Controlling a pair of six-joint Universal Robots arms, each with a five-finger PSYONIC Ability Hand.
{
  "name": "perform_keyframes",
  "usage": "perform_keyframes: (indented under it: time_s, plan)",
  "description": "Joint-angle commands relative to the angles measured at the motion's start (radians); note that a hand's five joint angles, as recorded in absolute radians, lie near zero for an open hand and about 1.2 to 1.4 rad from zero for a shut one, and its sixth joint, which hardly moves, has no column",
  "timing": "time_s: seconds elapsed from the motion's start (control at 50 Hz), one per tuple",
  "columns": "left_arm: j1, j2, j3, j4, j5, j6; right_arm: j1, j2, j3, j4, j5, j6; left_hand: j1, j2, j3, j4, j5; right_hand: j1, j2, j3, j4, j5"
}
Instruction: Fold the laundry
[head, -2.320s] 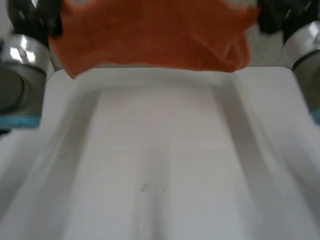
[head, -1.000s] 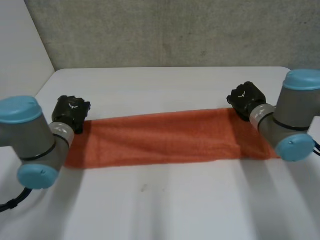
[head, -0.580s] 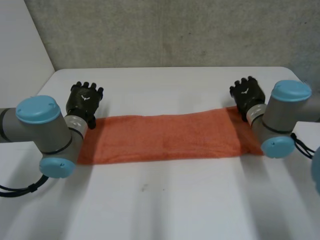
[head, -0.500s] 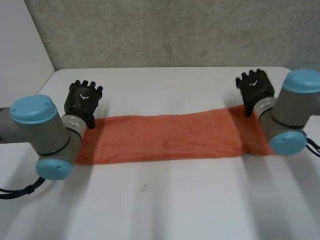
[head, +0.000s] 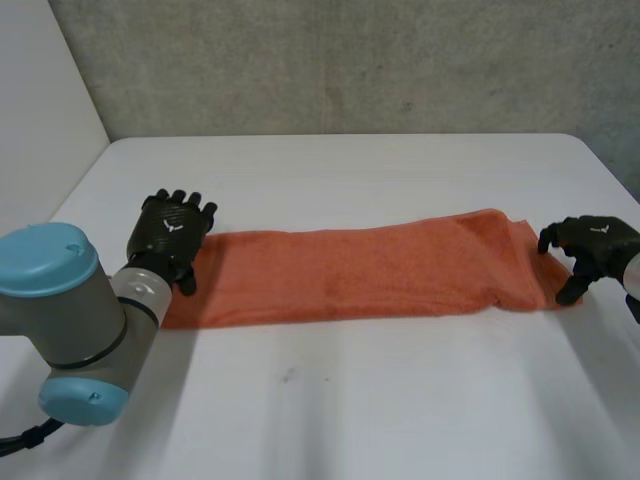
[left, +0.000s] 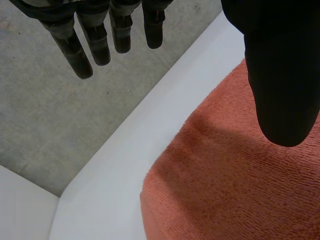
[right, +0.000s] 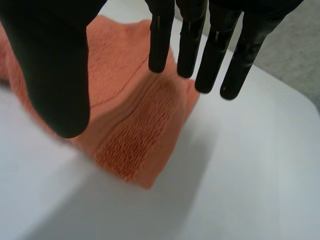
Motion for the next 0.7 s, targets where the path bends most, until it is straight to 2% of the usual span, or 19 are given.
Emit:
perform_keyframes:
  time_s: [0.02, 0.26, 0.3, 0.32, 0.34, 0.36, 0.48, 0.5, 0.54, 0.56, 0.7]
  plan:
    - [-0.001, -0.002, 0.000, 0.000, 0.000, -0.013, -0.016, 0.077, 0.008, -0.063, -0.039, -0.048, -0.021, -0.025, -0.037, -0.028, -0.044, 0.293, 0.222, 0.223, 0.223, 0.241]
    - [0.000, -0.002, -0.011, 0.000, 0.000, -0.013, -0.027, 0.120, -0.003, -0.101, -0.037, -0.057, -0.021, -0.025, -0.037, -0.028, -0.044, 0.358, 0.287, 0.288, 0.287, 0.306]
    - [-0.001, -0.002, -0.011, 0.000, 0.000, -0.013, -0.027, 0.122, -0.005, -0.114, -0.035, -0.057, -0.021, -0.025, -0.037, -0.028, -0.044, 0.507, 0.436, 0.437, 0.436, 0.455]
    - [-0.001, -0.002, -0.013, 0.001, 0.000, -0.013, -0.027, 0.122, -0.005, -0.120, -0.034, -0.057, -0.021, -0.025, -0.037, -0.028, -0.044, 0.633, 0.561, 0.562, 0.562, 0.581]
    - [-0.001, -0.002, -0.013, 0.001, 0.000, -0.013, -0.030, 0.122, -0.006, -0.133, -0.032, -0.057, -0.021, -0.025, -0.037, -0.028, -0.044, 0.881, 0.810, 0.811, 0.810, 0.829]
    - [-0.001, -0.002, -0.013, 0.001, 0.000, -0.013, -0.033, 0.122, -0.006, -0.140, -0.029, -0.057, -0.021, -0.025, -0.037, -0.028, -0.044, 0.970, 0.898, 0.899, 0.899, 0.918]
    - [-0.001, 0.001, -0.016, 0.000, -0.002, -0.013, -0.058, 0.120, -0.021, -0.163, 0.027, -0.055, -0.021, -0.025, -0.037, -0.028, -0.044, 0.971, 0.899, 0.900, 0.900, 0.919]
    - [0.000, 0.007, -0.020, 0.000, -0.002, -0.013, -0.073, 0.119, -0.035, -0.167, 0.099, -0.060, -0.021, -0.025, -0.037, -0.028, -0.044, 0.971, 0.899, 0.900, 0.900, 0.919]
    - [0.000, 0.011, -0.023, 0.000, 0.000, -0.013, -0.077, 0.120, -0.044, -0.167, 0.125, -0.065, -0.021, -0.025, -0.037, -0.028, -0.044, 0.971, 0.899, 0.900, 0.900, 0.919]
    - [0.000, 0.015, -0.025, 0.001, -0.002, -0.013, -0.090, 0.124, -0.082, -0.158, 0.197, -0.090, -0.021, -0.025, -0.037, -0.028, -0.044, 0.971, 0.899, 0.900, 0.900, 0.919]
    - [0.000, 0.033, -0.033, 0.000, -0.002, -0.013, -0.177, 0.162, -0.199, -0.129, 0.382, -0.270, -0.021, -0.025, -0.037, -0.028, -0.044, 0.971, 0.899, 0.900, 0.900, 0.919]
